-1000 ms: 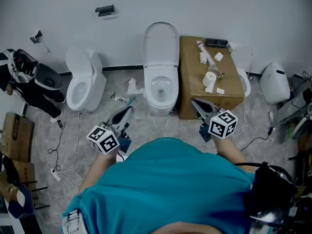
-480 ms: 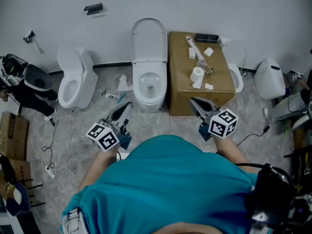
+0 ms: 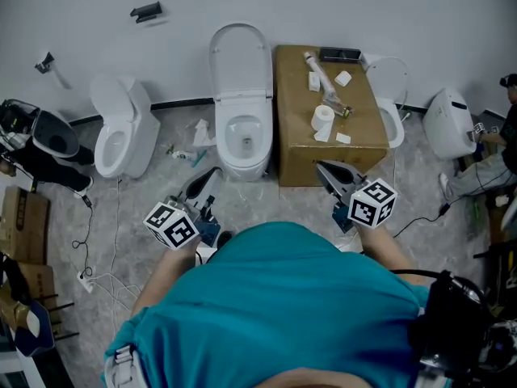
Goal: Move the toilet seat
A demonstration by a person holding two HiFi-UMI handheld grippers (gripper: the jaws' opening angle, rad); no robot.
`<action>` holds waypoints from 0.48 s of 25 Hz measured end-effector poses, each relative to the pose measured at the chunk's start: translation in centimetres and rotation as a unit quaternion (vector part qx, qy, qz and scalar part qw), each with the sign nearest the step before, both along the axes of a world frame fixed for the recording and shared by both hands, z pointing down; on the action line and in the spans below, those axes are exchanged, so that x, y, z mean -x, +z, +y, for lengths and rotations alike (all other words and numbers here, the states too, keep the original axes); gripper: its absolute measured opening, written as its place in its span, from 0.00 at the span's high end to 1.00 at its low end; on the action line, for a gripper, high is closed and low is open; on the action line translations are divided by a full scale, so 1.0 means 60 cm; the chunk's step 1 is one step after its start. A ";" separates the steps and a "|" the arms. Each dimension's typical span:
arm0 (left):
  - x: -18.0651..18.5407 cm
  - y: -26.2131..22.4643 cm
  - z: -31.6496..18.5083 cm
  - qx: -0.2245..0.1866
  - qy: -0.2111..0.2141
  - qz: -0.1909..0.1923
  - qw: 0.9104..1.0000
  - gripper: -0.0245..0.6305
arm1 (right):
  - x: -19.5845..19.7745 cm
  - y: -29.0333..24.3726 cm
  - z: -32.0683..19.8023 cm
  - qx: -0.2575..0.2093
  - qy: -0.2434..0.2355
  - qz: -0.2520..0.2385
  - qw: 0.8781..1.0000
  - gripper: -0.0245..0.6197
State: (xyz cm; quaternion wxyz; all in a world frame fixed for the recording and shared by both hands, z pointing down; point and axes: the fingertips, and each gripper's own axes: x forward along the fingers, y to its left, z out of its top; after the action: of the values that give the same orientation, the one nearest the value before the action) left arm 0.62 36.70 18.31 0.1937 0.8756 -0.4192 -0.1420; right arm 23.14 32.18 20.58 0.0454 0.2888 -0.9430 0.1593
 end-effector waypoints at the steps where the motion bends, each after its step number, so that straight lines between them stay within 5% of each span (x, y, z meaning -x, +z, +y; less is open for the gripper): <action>1: 0.006 0.001 -0.007 0.001 0.000 0.002 1.000 0.96 | 0.007 0.001 -0.006 -0.001 -0.001 0.001 1.000 0.96; 12: 0.168 0.011 -0.132 0.000 0.038 0.001 0.999 0.96 | 0.173 0.007 -0.114 -0.008 0.024 0.009 1.000 0.96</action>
State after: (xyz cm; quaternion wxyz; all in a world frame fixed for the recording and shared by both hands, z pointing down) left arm -9.44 28.76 18.95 0.1991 0.8910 -0.3850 -0.1350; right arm 12.76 25.32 20.99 0.0482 0.3129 -0.9366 0.1499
